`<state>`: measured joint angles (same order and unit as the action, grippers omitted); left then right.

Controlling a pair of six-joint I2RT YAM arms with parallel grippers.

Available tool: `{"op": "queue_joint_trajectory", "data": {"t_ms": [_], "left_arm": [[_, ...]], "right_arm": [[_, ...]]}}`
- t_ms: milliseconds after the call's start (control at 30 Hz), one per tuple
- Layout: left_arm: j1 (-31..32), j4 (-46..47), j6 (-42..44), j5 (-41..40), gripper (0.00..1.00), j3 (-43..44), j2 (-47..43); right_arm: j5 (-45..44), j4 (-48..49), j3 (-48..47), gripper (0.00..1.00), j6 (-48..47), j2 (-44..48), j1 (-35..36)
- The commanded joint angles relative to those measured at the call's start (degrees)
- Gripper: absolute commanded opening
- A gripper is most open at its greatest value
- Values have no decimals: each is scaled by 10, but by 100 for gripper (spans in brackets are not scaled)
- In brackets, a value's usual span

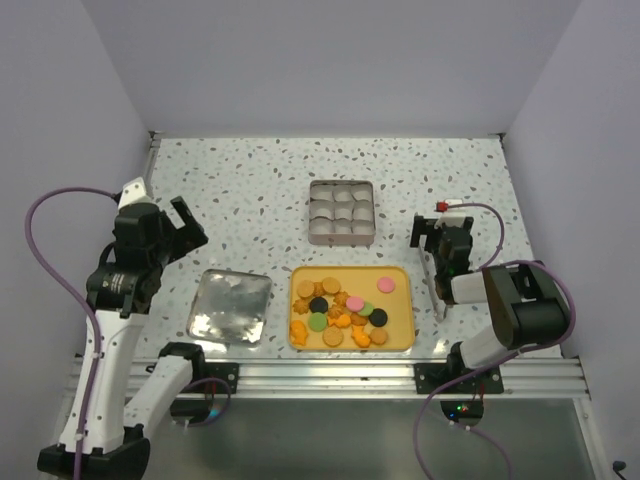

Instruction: Pack the cookies

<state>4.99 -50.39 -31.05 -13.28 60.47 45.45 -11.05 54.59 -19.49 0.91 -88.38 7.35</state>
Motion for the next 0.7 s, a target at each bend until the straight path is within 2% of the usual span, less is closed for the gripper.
{"op": "queue_joint_trajectory", "data": {"t_ms": [0, 33, 67, 167, 200, 267, 300, 367, 467, 500, 567, 667], "left_arm": [[-2, -30, 23, 19, 100, 37, -8], [-2, -37, 25, 28, 100, 40, -5], [-2, -41, 27, 38, 100, 39, -4], [-2, -48, 36, 51, 100, 27, -6], [-2, -49, 40, 54, 100, 24, -13], [-2, -45, 48, 60, 100, 15, -21], [-2, -42, 50, 61, 100, 12, -28], [-1, -37, 55, 63, 100, 4, -33], [5, -23, 56, 78, 100, -4, -34], [10, -17, 56, 81, 100, -5, -34], [19, -16, 56, 87, 100, 0, -29], [28, -12, 56, 95, 100, 5, -25]], "right_arm": [[-59, 3, -19, 99, 13, 29, 11], [-70, -32, -33, 99, 17, 52, 11], [-106, -140, -52, 99, 28, 69, 11], [-140, -345, -186, 99, 30, 111, 12], [-151, -476, -263, 99, 42, 116, 11], [-170, -607, -338, 99, 79, 117, 10], [-177, -722, -401, 99, 94, 117, 11], [-161, -853, -442, 99, 142, 122, 11], [-154, -952, -456, 99, 215, 142, 11], [-158, -1036, -463, 99, 241, 146, 9], [-130, -1114, -453, 99, 276, 166, 10], [-72, -1162, -422, 99, 311, 202, 9]]}}
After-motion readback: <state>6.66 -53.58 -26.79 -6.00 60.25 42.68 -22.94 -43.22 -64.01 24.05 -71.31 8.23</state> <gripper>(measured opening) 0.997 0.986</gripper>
